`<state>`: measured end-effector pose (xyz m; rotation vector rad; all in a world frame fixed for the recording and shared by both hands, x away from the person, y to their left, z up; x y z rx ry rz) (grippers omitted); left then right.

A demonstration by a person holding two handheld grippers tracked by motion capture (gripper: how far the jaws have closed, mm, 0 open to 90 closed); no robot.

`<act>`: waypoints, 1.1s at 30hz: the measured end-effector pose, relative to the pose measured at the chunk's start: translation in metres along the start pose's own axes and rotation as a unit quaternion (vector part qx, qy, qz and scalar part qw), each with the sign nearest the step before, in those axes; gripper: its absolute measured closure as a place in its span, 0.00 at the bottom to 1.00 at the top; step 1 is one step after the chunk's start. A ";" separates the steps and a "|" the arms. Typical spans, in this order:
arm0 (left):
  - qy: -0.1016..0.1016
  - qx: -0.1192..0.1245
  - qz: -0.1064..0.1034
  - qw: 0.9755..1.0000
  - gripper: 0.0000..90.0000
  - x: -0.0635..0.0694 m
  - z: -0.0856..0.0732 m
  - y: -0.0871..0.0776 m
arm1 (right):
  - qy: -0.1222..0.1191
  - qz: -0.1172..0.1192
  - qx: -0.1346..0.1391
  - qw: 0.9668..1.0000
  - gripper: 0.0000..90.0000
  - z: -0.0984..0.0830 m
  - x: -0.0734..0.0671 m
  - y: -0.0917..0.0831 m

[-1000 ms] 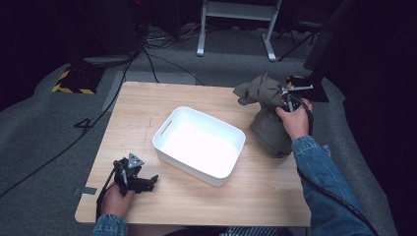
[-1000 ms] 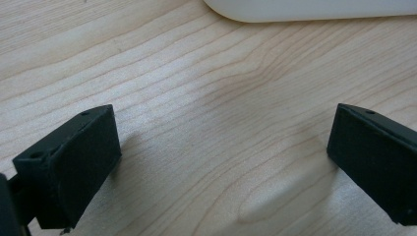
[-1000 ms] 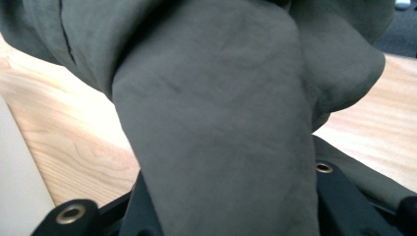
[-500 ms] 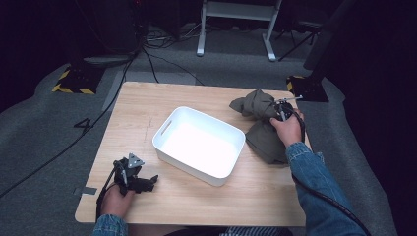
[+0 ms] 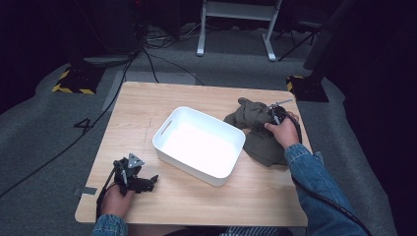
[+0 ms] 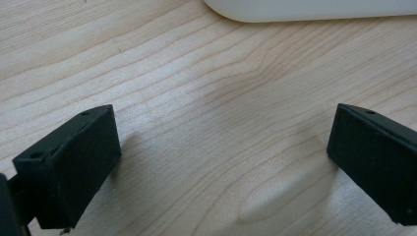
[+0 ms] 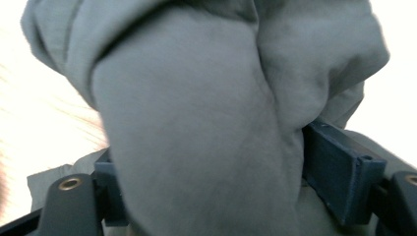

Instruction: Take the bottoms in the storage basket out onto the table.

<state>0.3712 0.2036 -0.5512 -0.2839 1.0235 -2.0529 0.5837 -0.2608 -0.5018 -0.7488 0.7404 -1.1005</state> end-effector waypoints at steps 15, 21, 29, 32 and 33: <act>0.000 0.000 0.000 1.000 0.00 0.000 0.000 0.000 | -0.031 0.026 0.070 0.997 0.27 0.020 -0.021 -0.055; 0.000 0.000 0.000 1.000 0.00 0.000 0.000 0.000 | -0.048 0.040 0.094 0.994 0.28 0.022 -0.030 -0.078; 0.001 -0.001 0.000 1.000 0.00 0.000 0.000 0.000 | -0.068 0.069 0.132 0.986 0.29 0.014 -0.040 -0.110; -0.001 0.000 0.001 1.000 0.00 0.000 0.000 0.000 | -0.074 0.077 0.140 0.984 0.30 0.011 -0.043 -0.117; -0.002 0.000 0.002 1.000 0.00 0.001 0.000 0.000 | -0.076 0.082 0.144 0.983 0.30 0.009 -0.045 -0.121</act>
Point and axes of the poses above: each handheld gripper's, and its own axes: y roughly forward along the jaws, z roughly out of its top, x roughly to its right, the point moved 6 cm from there along y, roughly forward along the jaws, and after that the axes turned 15 degrees about y, right-handed, at the moved point
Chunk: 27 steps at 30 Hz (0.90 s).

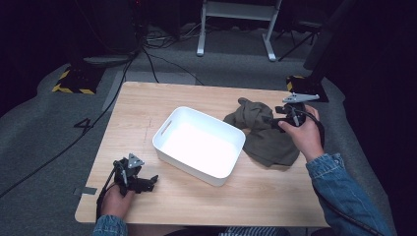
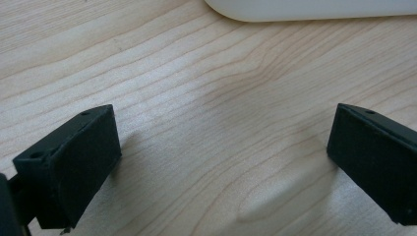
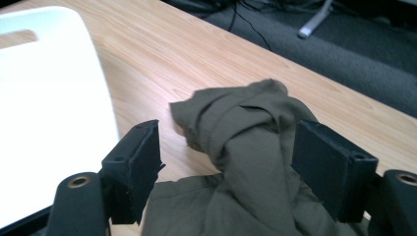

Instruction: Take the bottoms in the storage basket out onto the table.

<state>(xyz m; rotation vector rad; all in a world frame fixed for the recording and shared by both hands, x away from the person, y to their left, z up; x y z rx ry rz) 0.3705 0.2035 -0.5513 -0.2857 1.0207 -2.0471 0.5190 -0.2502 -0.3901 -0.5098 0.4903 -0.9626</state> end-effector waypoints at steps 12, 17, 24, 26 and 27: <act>-0.003 0.000 0.003 1.000 0.00 0.000 0.000 0.000 | -0.038 0.066 0.009 0.997 0.31 -0.030 -0.040 -0.036; -0.001 -0.001 0.000 1.000 0.00 0.000 0.000 0.000 | -0.036 0.083 0.007 0.996 0.31 -0.043 -0.048 -0.040; -0.002 0.000 0.001 1.000 0.00 -0.001 0.001 0.001 | -0.051 0.118 -0.005 0.992 0.33 -0.067 -0.071 -0.045; -0.002 -0.001 0.000 1.000 0.00 -0.001 0.002 0.001 | -0.054 0.125 -0.007 0.991 0.33 -0.076 -0.078 -0.044; -0.002 -0.001 0.000 1.000 0.00 -0.001 0.002 0.001 | -0.054 0.125 -0.007 0.991 0.33 -0.076 -0.078 -0.044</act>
Point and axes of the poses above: each handheld gripper's, and its own axes: y roughly forward along the jaws, z roughly out of its top, x roughly to its right, the point moved 6 cm from there along y, roughly forward along the jaws, and after that the axes turned 15 degrees about y, right-handed, at the moved point
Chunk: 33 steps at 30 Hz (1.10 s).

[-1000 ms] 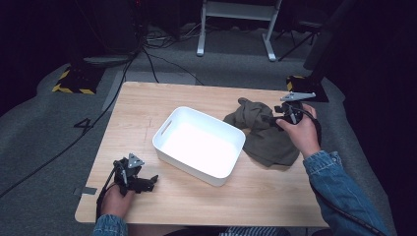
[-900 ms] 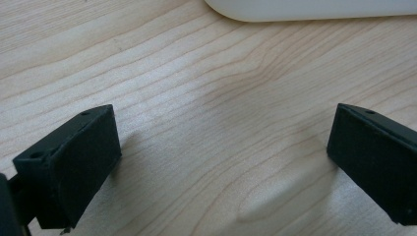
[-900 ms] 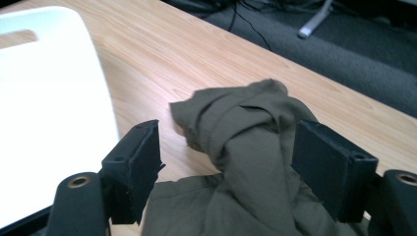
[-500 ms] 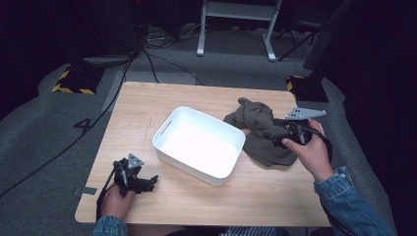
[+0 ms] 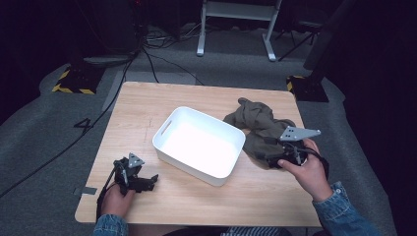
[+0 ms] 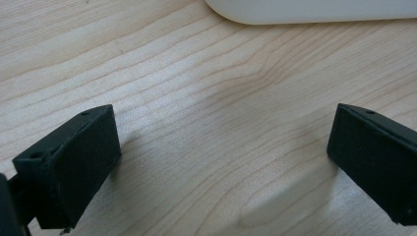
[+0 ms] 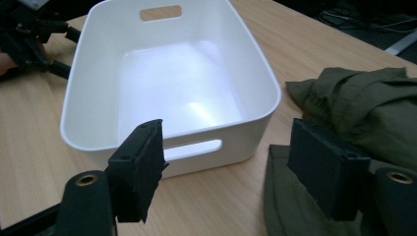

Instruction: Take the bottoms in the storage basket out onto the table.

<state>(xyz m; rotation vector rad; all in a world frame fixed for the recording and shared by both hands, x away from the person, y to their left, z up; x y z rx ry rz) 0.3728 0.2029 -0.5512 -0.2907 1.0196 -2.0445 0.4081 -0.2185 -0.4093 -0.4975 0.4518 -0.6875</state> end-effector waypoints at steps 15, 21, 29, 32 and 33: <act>0.001 -0.001 -0.001 1.000 0.00 -0.001 0.001 0.001 | 0.016 0.033 -0.033 0.999 0.33 -0.055 -0.014 0.032; 0.001 -0.001 -0.001 1.000 0.00 -0.001 0.001 0.001 | 0.002 0.032 -0.054 0.998 0.33 -0.084 -0.014 0.047; 0.001 -0.001 -0.001 1.000 0.00 -0.001 0.001 0.001 | 0.004 0.036 -0.071 0.997 0.33 -0.114 -0.012 0.063; 0.000 0.000 0.000 1.000 0.00 -0.001 0.001 0.001 | -0.001 0.032 -0.076 0.997 0.32 -0.119 -0.012 0.066; 0.001 -0.001 -0.001 1.000 0.00 -0.001 0.001 0.001 | -0.002 0.033 -0.078 0.996 0.32 -0.120 -0.012 0.067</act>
Point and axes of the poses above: each handheld gripper's, and its own axes: y roughly forward along the jaws, z roughly out of its top, x roughly to its right, the point moved 6 cm from there along y, roughly forward along the jaws, and after that the axes turned 15 degrees about y, right-handed, at the moved point
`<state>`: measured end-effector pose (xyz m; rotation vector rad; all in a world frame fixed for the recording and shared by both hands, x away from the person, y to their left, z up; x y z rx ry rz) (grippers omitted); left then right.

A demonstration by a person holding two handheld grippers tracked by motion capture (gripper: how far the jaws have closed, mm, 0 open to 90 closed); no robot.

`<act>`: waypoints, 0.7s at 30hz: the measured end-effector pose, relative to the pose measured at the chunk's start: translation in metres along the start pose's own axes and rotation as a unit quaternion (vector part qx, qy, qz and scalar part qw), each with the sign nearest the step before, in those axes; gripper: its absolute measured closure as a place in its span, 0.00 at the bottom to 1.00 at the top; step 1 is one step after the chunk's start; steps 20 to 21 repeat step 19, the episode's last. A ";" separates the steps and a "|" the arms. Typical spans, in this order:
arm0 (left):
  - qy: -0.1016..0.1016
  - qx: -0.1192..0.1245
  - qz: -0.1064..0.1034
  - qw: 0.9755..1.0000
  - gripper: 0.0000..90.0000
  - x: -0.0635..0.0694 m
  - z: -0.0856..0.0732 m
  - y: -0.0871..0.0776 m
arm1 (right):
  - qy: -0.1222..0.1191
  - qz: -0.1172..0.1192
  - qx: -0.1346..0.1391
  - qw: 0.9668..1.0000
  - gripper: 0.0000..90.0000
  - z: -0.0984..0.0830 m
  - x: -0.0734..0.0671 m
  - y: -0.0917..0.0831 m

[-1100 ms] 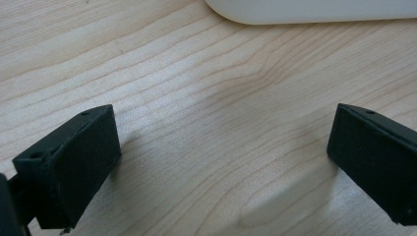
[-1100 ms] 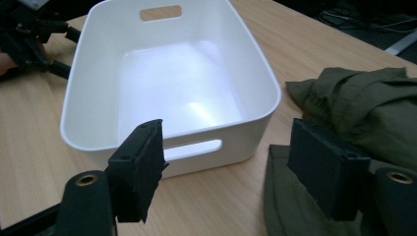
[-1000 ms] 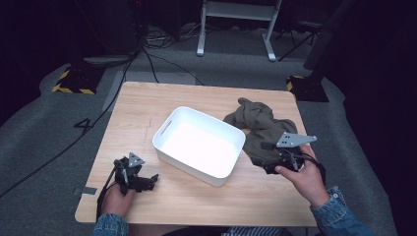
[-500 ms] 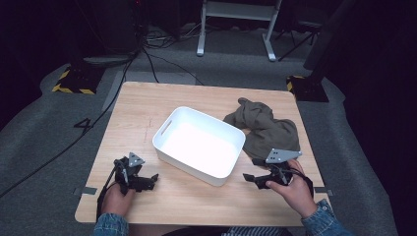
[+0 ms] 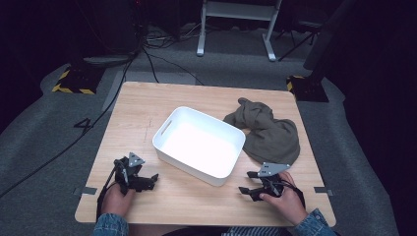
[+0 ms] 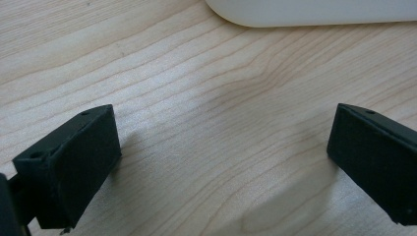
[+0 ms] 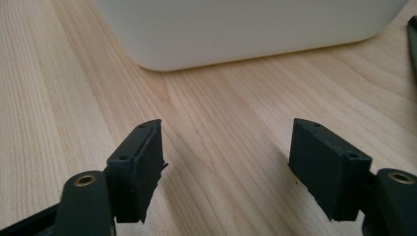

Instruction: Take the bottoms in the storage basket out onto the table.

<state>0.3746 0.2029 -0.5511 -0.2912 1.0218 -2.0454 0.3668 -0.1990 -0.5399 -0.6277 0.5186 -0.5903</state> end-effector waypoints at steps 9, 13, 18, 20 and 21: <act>0.000 0.000 0.000 1.000 0.00 0.000 0.000 0.000 | -0.042 -0.019 -0.004 0.999 0.14 -0.003 -0.002 0.008; 0.000 0.000 0.000 1.000 0.00 0.000 0.000 0.000 | -0.046 -0.016 -0.011 0.999 0.10 -0.003 -0.004 0.009; 0.000 0.000 0.000 1.000 0.00 0.000 0.000 0.000 | -0.047 -0.016 -0.015 0.999 0.06 -0.003 -0.004 0.011; -0.001 0.000 0.000 1.000 0.00 0.000 0.000 0.000 | -0.047 -0.016 -0.015 0.999 0.06 -0.003 -0.004 0.011; -0.001 0.000 0.000 1.000 0.00 0.000 0.000 0.000 | -0.047 -0.016 -0.015 0.999 0.06 -0.003 -0.004 0.011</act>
Point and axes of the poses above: each handheld gripper's, and its own axes: y roughly forward along the jaws, z roughly out of its top, x roughly to its right, the point moved 6 cm from there along y, roughly forward along the jaws, and after that the axes turned 15 degrees about y, right-handed, at the moved point
